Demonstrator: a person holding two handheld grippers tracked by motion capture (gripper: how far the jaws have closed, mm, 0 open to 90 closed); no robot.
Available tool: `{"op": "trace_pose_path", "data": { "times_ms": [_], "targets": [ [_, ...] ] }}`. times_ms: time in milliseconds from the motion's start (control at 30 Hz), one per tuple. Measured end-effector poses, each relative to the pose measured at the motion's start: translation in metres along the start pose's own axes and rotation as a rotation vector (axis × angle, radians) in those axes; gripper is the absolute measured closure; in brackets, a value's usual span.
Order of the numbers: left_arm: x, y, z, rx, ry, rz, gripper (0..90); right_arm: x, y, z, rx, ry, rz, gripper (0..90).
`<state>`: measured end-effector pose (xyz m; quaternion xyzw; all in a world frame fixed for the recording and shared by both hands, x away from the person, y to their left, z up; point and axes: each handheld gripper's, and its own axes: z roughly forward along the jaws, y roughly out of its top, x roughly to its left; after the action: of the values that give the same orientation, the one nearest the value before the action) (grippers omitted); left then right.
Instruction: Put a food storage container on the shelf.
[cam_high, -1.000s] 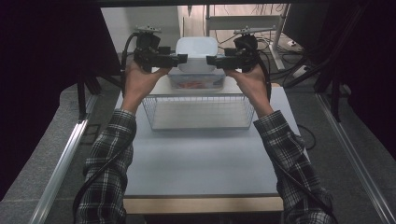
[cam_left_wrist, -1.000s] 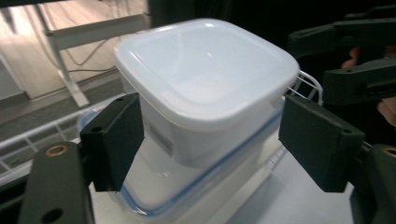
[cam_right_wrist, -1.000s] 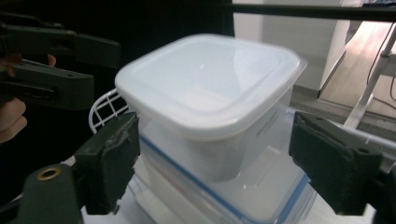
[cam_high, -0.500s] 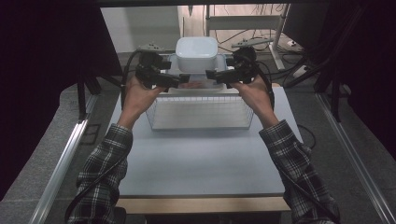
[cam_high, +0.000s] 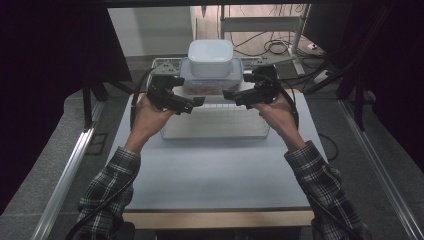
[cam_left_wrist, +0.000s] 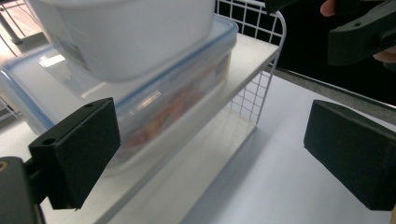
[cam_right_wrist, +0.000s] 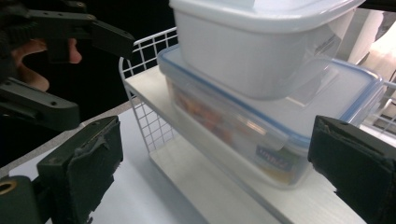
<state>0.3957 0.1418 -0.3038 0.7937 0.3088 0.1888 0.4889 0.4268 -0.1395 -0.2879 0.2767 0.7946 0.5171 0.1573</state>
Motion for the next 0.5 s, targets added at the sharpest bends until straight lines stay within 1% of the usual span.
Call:
{"op": "trace_pose_path", "data": {
  "times_ms": [167,200,233,267,333,367,433,500],
  "targets": [
    [-0.005,-0.012,0.004,-0.003,-0.031,-0.012,2.8,0.004,-0.008,-0.002,0.009,0.003,-0.020,3.4],
    [-0.006,-0.017,0.005,-0.002,-0.043,-0.017,2.4,0.005,-0.014,-0.003,0.011,0.004,-0.027,3.4],
    [-0.006,-0.017,0.005,-0.002,-0.043,-0.017,2.4,0.005,-0.014,-0.003,0.011,0.004,-0.027,3.4],
    [-0.007,-0.022,0.006,-0.008,-0.054,-0.020,2.1,0.006,-0.019,-0.004,0.014,0.010,-0.025,3.4],
    [-0.008,-0.027,0.007,-0.015,-0.067,-0.024,2.0,0.006,-0.025,-0.003,0.016,0.015,-0.023,3.4],
    [-0.008,-0.027,0.007,-0.015,-0.067,-0.024,1.7,0.006,-0.025,-0.003,0.016,0.015,-0.023,3.4],
    [-0.011,-0.033,0.008,-0.025,-0.085,-0.025,1.4,0.007,-0.033,-0.002,0.023,0.023,-0.023,3.4],
    [-0.012,-0.035,0.008,-0.023,-0.089,-0.026,1.4,0.007,-0.035,-0.001,0.025,0.025,-0.023,3.4]
  ]
}}
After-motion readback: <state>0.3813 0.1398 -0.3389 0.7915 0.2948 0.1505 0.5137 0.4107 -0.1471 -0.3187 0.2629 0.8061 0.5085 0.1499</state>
